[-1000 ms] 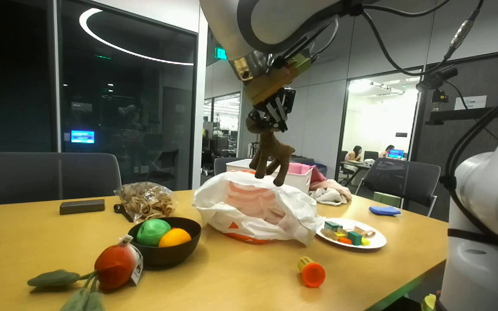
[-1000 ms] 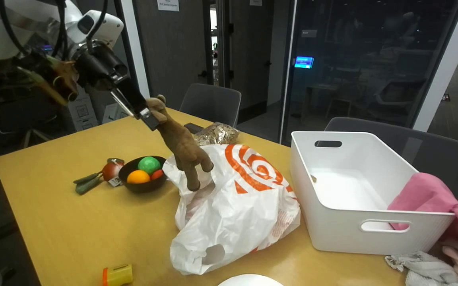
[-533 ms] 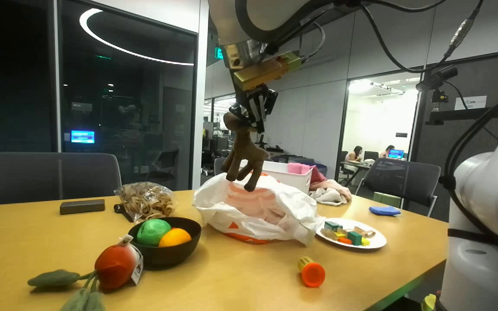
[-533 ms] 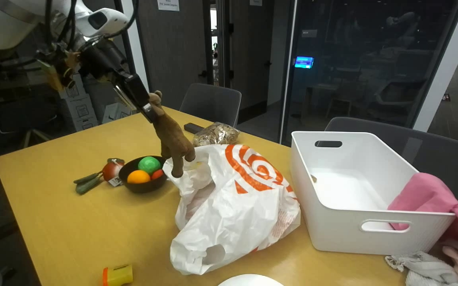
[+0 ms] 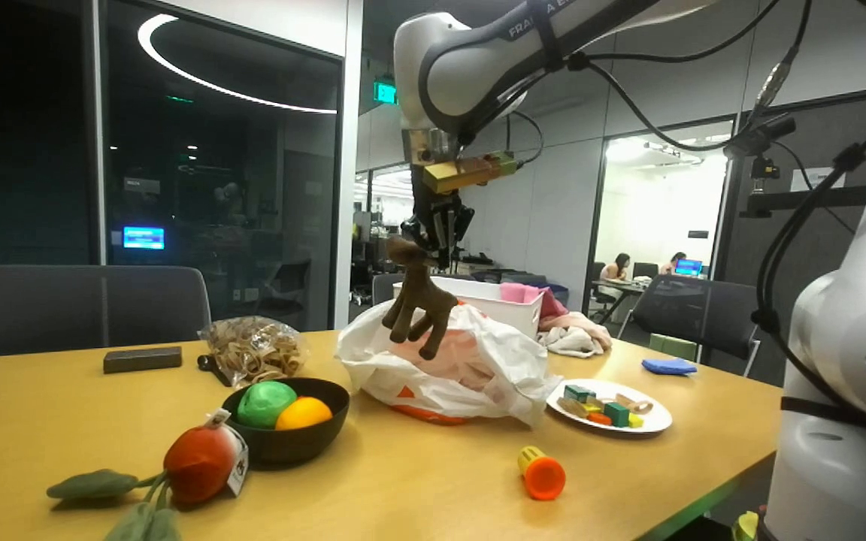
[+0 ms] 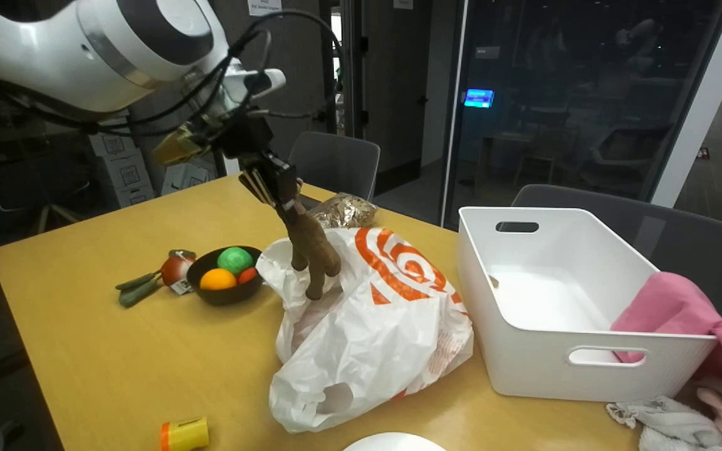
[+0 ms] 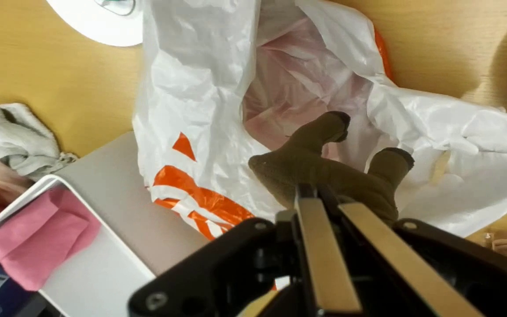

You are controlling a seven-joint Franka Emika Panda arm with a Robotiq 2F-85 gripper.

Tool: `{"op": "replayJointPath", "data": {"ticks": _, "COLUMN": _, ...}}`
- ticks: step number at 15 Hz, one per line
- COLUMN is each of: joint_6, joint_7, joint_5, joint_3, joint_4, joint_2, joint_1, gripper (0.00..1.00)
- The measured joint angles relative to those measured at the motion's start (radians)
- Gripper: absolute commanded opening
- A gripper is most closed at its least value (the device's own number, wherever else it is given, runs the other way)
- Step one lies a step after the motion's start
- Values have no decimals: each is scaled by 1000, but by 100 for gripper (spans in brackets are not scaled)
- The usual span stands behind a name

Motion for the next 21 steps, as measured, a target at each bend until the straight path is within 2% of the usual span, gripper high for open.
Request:
{"op": "replayJointPath", "data": {"ticks": 4, "joint_6": 48, "joint_7": -145, "joint_5": 155, "joint_3": -43, "joint_4": -16, "joint_2": 18, "joint_1": -35, "gripper": 3}}
{"op": "replayJointPath", "data": {"ticks": 8, "joint_6": 52, "joint_7": -216, "joint_5": 253, "joint_3": -40, "joint_4": -20, "joint_2": 39, "joint_1": -44, "gripper": 4}}
{"op": "replayJointPath", "data": {"ticks": 10, "joint_6": 56, "joint_7": -184, "joint_5": 297, "joint_3": 7, "joint_4": -20, "joint_2": 76, "joint_1": -19, "gripper": 5}}
{"op": "replayJointPath", "data": {"ticks": 14, "joint_6": 78, "joint_7": -86, "joint_5": 288, "joint_3": 81, "joint_4": -16, "joint_2": 185, "joint_1": 22, "gripper": 5}}
{"op": "replayJointPath", "data": {"ticks": 18, "joint_6": 53, "joint_7": 68, "joint_5": 178, "joint_3": 92, "joint_4": -9, "joint_2": 243, "joint_1": 39, "gripper": 5}}
{"op": "replayJointPath", "data": {"ticks": 21, "joint_6": -16, "joint_7": 189, "joint_5": 110, "joint_3": 92, "joint_4": -6, "joint_2": 240, "joint_1": 50, "gripper": 5}}
